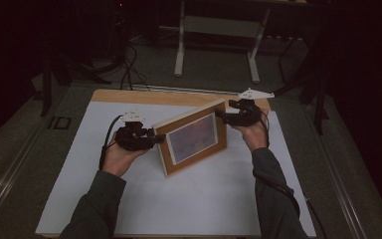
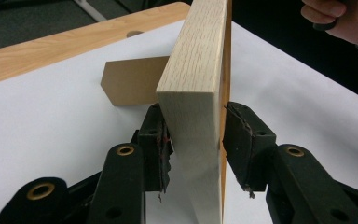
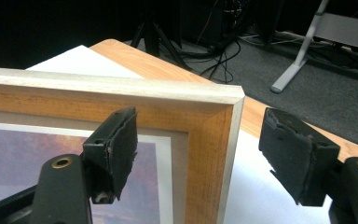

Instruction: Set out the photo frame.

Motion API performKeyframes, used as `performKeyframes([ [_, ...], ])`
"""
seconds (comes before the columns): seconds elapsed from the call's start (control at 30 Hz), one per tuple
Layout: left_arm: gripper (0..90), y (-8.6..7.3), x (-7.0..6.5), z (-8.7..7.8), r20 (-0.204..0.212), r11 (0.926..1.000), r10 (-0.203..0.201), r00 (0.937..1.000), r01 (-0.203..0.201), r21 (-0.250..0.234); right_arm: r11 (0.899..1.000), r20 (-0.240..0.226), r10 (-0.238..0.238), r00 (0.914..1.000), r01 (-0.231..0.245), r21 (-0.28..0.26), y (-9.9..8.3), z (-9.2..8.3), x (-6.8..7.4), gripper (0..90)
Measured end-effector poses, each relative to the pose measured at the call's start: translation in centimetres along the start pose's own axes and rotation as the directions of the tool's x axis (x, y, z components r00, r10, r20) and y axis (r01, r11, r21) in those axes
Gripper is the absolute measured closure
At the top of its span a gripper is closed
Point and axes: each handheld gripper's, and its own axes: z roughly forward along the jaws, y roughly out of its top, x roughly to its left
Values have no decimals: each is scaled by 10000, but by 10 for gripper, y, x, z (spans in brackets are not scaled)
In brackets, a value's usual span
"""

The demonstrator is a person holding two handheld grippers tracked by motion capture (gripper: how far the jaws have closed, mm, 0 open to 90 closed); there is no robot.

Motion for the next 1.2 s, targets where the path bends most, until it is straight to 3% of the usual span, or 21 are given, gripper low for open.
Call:
performKeyframes([
  [0.17, 621, 1, -1, -1, -22, 10000, -39, 10000, 39, -12, 9999, -402, -7, 9992, 11, 103, 1, 5, -2, 261],
  [0.47, 645, 1, 0, -2, -135, 10000, -47, 9999, 46, -87, 9996, -562, -96, 9984, 110, 244, 7, 13, -2, 230],
  [0.77, 666, 1, 0, -2, -208, 10000, -17, 9998, 15, -65, 9998, -1025, -87, 9947, 102, 143, 7, 17, -4, 215],
  [1.2, 680, 0, 0, -1, -287, 9999, -27, 9996, 23, -122, 9991, -1181, -161, 9929, 207, 381, -1, 23, -6, 220],
])
